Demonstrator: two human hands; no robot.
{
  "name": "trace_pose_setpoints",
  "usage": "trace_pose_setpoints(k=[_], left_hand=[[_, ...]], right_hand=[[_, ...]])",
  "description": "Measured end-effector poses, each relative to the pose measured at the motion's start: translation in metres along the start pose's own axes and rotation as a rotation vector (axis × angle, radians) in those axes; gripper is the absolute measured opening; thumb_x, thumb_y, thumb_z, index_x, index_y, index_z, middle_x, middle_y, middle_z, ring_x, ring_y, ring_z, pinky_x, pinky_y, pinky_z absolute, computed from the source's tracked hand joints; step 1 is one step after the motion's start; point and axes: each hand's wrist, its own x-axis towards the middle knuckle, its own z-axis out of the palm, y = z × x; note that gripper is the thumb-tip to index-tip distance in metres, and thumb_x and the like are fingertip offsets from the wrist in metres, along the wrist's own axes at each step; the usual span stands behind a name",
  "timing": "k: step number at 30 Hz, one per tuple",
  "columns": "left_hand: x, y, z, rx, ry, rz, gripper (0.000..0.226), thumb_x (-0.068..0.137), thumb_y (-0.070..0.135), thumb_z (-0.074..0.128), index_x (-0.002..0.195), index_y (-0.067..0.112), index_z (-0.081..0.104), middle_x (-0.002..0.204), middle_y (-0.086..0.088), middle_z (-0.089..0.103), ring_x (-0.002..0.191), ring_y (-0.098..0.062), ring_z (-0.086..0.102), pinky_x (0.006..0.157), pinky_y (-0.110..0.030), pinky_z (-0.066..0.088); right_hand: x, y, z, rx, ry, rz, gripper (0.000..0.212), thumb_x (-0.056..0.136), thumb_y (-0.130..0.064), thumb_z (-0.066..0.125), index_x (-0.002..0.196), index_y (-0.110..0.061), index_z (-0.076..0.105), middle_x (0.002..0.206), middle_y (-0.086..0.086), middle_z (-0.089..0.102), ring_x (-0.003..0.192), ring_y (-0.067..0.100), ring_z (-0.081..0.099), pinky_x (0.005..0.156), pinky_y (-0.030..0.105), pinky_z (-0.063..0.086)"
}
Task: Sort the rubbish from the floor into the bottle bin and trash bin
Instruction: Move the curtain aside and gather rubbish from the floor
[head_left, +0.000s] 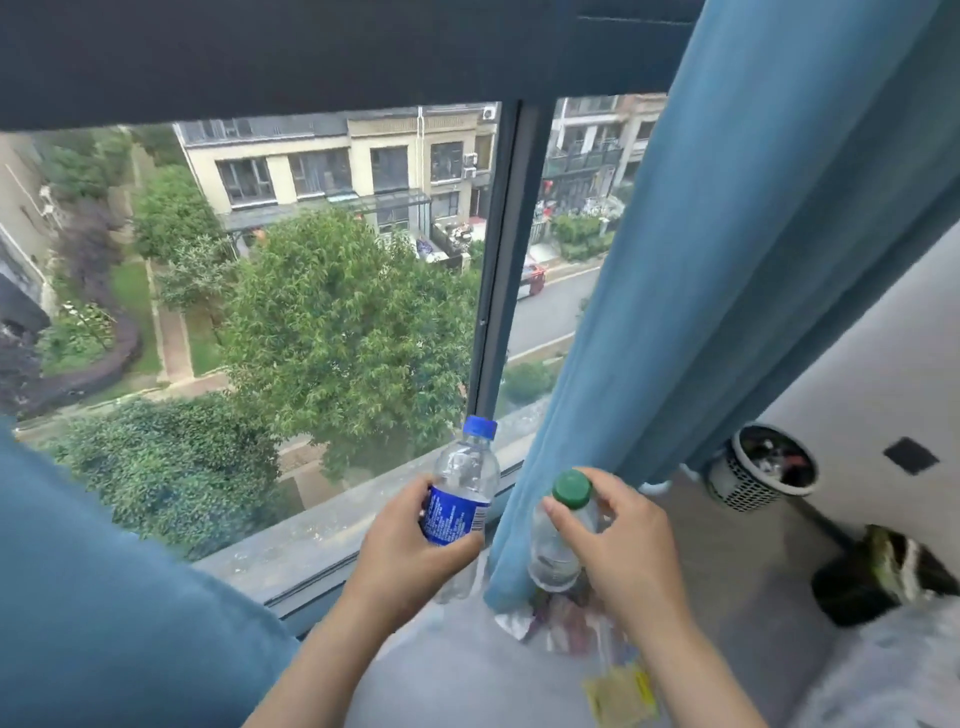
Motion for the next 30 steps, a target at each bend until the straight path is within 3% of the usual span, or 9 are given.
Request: trace_pose_setpoints(k=[5,8,13,19,24,30], left_hand=[[-0.011,0.037,-0.010,0.017,-0.090,0.172,0.037,0.072,0.011,0.078,0.088,0.036,0.054,0.080,0.007,0.068,0.063,0.004,0.061,0.057,-0.007,0.046],[-0.016,0.055,-0.002,0.003,-0.158,0.225,0.041,0.072,0.012,0.079,0.101,0.031,0.056,0.085,0.004,0.068,0.063,0.008,0.059,0.058,-0.003,0.043],[-0.029,0.092,0.018,0.002,-0.253,0.318,0.040,0.072,0.015,0.078,0.094,0.039,0.055,0.085,0.005,0.069,0.065,0.006,0.061,0.060,-0.003,0.044],[-0.037,0.127,0.064,0.036,-0.356,0.405,0.038,0.071,0.023,0.078,0.099,0.038,0.057,0.085,0.012,0.069,0.069,0.001,0.062,0.065,-0.016,0.050],[-0.054,0.158,0.124,0.059,-0.410,0.464,0.037,0.071,0.025,0.078,0.097,0.038,0.056,0.086,0.013,0.069,0.074,-0.002,0.064,0.073,-0.021,0.054],[-0.081,0.195,0.205,0.065,-0.480,0.528,0.037,0.072,0.028,0.079,0.097,0.041,0.054,0.087,0.017,0.068,0.077,0.004,0.063,0.062,-0.007,0.048]], right_hand=[[-0.030,-0.024,-0.031,0.041,0.176,0.039,0.014,0.077,-0.029,0.077,0.086,-0.031,0.067,0.083,-0.021,0.068,0.081,-0.002,0.061,0.071,0.015,0.048],[-0.046,-0.029,-0.051,0.054,0.274,0.057,0.015,0.076,-0.026,0.077,0.085,-0.032,0.067,0.085,-0.027,0.066,0.080,-0.005,0.060,0.067,0.006,0.043],[-0.074,-0.039,-0.094,0.083,0.364,0.099,0.020,0.078,-0.029,0.075,0.081,-0.043,0.062,0.087,-0.032,0.065,0.084,-0.011,0.058,0.068,0.008,0.044],[-0.091,-0.021,-0.147,0.066,0.479,0.131,0.018,0.079,-0.034,0.074,0.095,-0.033,0.068,0.091,-0.020,0.070,0.090,-0.007,0.061,0.075,0.012,0.045],[-0.106,0.004,-0.205,0.059,0.555,0.119,0.018,0.080,-0.031,0.073,0.097,-0.030,0.069,0.089,-0.021,0.070,0.088,-0.004,0.063,0.078,0.019,0.050],[-0.129,0.047,-0.282,0.050,0.647,0.122,0.013,0.080,-0.028,0.074,0.090,-0.031,0.068,0.085,-0.020,0.069,0.083,0.002,0.063,0.073,0.017,0.049]])
